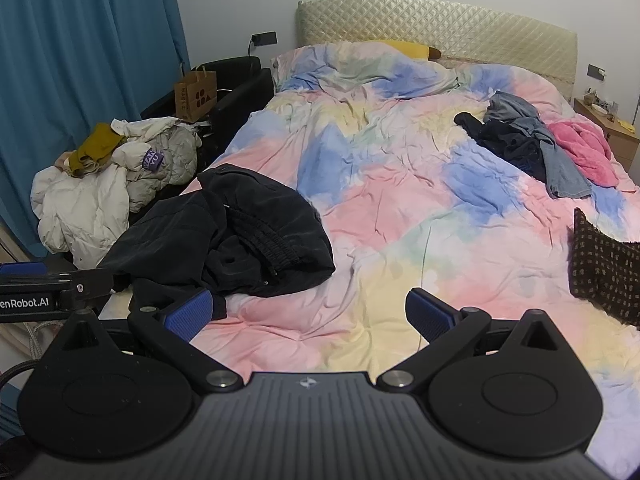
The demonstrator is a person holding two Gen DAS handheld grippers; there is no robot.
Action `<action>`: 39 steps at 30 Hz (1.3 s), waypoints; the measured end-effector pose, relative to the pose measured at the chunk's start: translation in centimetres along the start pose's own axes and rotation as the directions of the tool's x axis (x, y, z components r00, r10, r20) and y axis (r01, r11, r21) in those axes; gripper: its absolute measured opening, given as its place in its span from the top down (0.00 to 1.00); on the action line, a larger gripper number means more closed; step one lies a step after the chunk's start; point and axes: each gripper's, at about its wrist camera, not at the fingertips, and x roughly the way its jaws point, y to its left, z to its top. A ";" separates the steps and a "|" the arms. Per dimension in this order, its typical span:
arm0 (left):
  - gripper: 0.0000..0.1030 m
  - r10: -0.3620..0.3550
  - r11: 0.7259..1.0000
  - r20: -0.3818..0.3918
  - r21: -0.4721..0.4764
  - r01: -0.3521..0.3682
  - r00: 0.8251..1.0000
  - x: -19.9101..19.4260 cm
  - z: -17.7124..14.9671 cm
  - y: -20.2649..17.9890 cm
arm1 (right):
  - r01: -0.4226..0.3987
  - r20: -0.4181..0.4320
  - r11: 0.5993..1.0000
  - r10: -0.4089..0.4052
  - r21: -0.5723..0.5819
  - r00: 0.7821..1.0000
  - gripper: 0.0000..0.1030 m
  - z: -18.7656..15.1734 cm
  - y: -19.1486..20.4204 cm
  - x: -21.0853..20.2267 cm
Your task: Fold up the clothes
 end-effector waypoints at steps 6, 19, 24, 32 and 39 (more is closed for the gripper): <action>0.00 0.010 1.000 -0.004 0.007 -0.010 1.000 0.0 0.3 -0.2 | -0.004 -0.001 1.000 0.004 0.006 1.000 0.00 0.1 -0.3 0.3; 0.00 0.035 0.998 -0.016 -0.048 -0.036 0.999 -0.2 0.9 -0.2 | -0.045 0.001 0.999 0.045 0.006 0.999 0.00 0.2 -1.4 0.8; 0.00 0.077 0.995 -0.025 -0.068 -0.079 0.997 -0.4 1.1 -0.2 | -0.094 0.012 0.996 0.094 -0.011 0.996 0.00 0.1 -2.0 1.2; 0.00 0.168 0.977 -0.070 -0.124 -0.176 0.983 -0.5 1.2 2.3 | -0.141 0.033 0.985 0.145 -0.099 0.989 0.00 0.9 -1.5 5.0; 0.00 0.176 0.974 -0.085 -0.129 -0.186 0.981 2.1 1.8 7.0 | -0.110 0.000 0.986 0.111 -0.128 0.994 0.11 1.5 1.4 12.6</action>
